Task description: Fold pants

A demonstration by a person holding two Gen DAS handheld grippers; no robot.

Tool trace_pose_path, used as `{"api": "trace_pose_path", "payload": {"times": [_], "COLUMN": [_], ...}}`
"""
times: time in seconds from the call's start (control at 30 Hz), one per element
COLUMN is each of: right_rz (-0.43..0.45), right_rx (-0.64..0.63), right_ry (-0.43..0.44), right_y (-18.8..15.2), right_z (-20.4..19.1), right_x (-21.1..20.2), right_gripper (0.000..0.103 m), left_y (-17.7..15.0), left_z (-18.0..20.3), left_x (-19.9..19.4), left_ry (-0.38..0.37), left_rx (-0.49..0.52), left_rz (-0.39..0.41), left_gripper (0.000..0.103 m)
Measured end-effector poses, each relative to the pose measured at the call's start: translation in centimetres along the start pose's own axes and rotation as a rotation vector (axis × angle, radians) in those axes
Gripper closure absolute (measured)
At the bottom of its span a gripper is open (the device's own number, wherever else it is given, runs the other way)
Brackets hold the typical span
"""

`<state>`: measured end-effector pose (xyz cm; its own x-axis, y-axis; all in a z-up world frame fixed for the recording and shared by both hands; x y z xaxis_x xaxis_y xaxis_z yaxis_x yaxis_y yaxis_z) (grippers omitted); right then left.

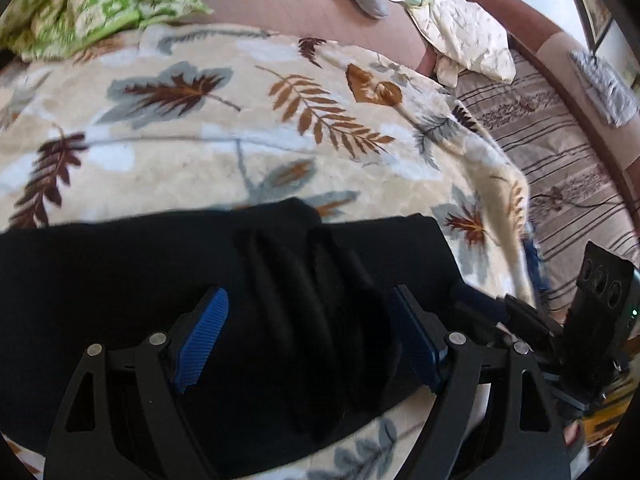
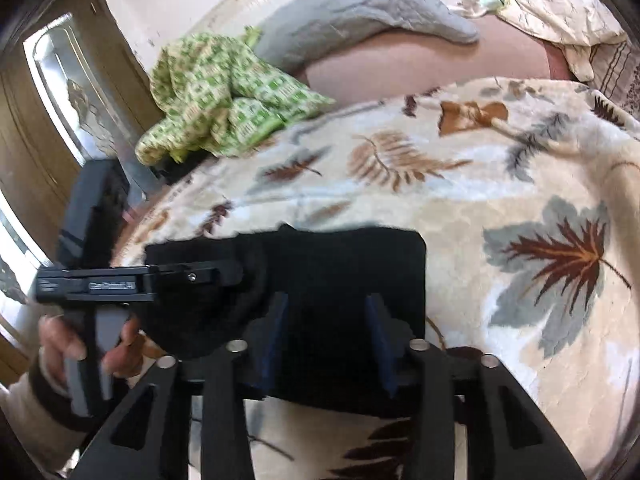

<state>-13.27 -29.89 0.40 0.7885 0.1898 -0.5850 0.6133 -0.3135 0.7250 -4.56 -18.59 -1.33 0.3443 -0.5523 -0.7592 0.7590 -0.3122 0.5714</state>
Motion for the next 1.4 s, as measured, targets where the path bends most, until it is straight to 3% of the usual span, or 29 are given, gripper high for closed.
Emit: {"api": "trace_pose_path", "payload": {"times": [0.17, 0.23, 0.53, 0.7, 0.87, 1.07, 1.17, 1.3, 1.37, 1.4], "right_rz": [-0.032, -0.057, -0.029, -0.026, -0.095, -0.059, -0.119, -0.126, -0.101, -0.085], "right_rx": [-0.02, -0.052, -0.154, -0.204, -0.238, -0.27, -0.273, -0.299, -0.299, -0.305], "right_ry": [-0.009, 0.007, -0.045, -0.067, -0.053, -0.037, -0.039, -0.063, -0.049, -0.034], "right_y": [-1.1, -1.8, -0.5, 0.6, -0.2, 0.5, -0.6, -0.4, 0.5, 1.0], "right_z": [-0.5, -1.3, -3.1, -4.2, -5.5, -7.4, -7.5, -8.0, -8.8, -9.5], "right_x": [1.3, 1.3, 0.3, 2.0, 5.8, 4.8, 6.0, 5.8, 5.2, 5.0], "right_gripper": [0.068, 0.067, 0.066, 0.067, 0.067, 0.066, 0.065, 0.065, 0.057, 0.047], "left_y": [-0.5, -0.8, -1.4, -2.0, -2.0, -2.4, -2.9, -3.7, -4.1, -4.4], "left_z": [0.3, 0.0, -2.1, -3.8, -5.1, -7.0, -8.1, -9.6, -10.5, -11.1], "left_x": [0.9, 0.8, -2.2, -4.0, -6.2, -8.1, -8.6, -9.5, -10.1, -10.4], "left_ry": [0.149, 0.171, 0.167, 0.189, 0.227, 0.253, 0.255, 0.252, 0.246, 0.246], "left_rx": [0.122, 0.143, 0.039, -0.011, -0.029, -0.07, -0.106, -0.166, -0.207, -0.229], "left_rz": [0.005, 0.022, 0.055, 0.076, 0.107, 0.132, 0.135, 0.129, 0.133, 0.135], "left_gripper": [0.02, 0.019, 0.019, 0.019, 0.019, 0.019, 0.019, 0.019, 0.019, 0.019]}}
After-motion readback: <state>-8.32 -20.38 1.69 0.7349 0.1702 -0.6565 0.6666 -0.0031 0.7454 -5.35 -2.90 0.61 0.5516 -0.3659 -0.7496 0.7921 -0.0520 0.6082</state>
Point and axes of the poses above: each gripper's, at about its wrist camera, not at the fingertips, and x roughly the way its jaws point, z to its right, y to its top, the point moved 7 cm from there along x, roughly the way its jaws point, and after that the axes turned 6 degrees about z, right-handed, at the moved point
